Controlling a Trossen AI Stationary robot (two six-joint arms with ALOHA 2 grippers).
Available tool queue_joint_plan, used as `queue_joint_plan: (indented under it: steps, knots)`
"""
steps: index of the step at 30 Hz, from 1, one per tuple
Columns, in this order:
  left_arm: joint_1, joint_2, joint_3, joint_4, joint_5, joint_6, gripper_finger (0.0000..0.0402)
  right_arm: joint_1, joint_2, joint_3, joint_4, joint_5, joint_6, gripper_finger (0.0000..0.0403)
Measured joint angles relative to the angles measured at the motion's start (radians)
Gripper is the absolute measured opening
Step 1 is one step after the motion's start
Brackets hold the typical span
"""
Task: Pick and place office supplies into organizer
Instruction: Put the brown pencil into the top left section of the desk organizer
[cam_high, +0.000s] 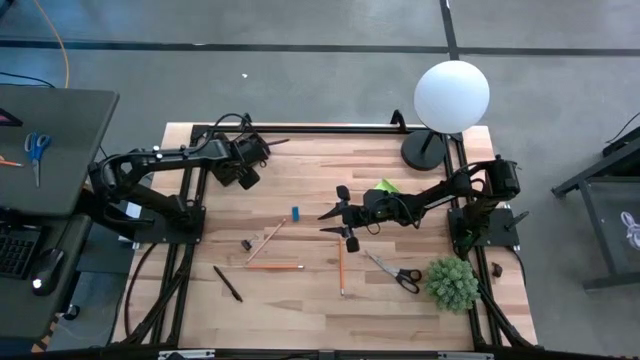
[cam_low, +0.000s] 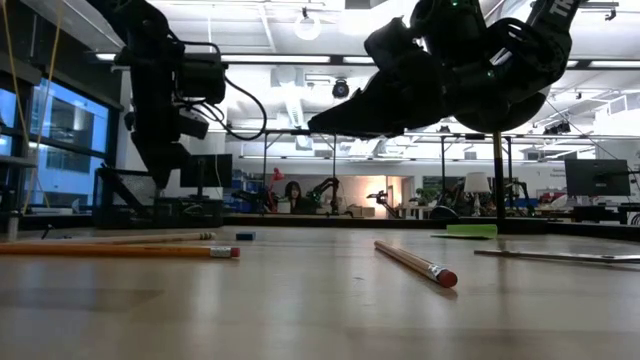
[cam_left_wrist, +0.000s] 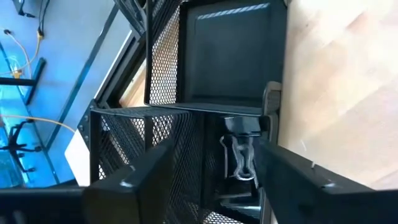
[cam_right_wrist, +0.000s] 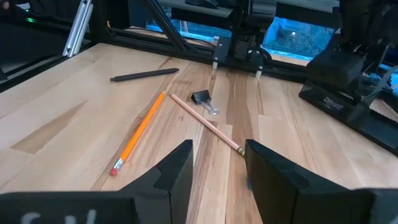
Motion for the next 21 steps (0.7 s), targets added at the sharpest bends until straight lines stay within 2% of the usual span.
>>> queue_joint_plan:
  steps: [5, 10, 13, 21]
  knots:
    - [0.000, 0.000, 0.006, -0.013, 0.059, -0.032, 0.0242, 0.000, 0.000, 0.000, -0.003, 0.000, 0.000, 0.0138]
    - [-0.037, 0.000, 0.050, -0.068, 0.224, -0.098, 0.0241, 0.000, 0.000, 0.000, -0.007, 0.000, 0.000, 0.0137]
    - [-0.112, -0.006, 0.069, -0.071, 0.274, -0.147, 0.0230, 0.000, 0.000, 0.000, -0.007, 0.000, 0.000, 0.0138]
    - [-0.404, -0.006, 0.070, 0.083, 0.256, -0.333, 0.0191, -0.001, 0.000, 0.000, -0.008, 0.035, -0.021, 0.0138]
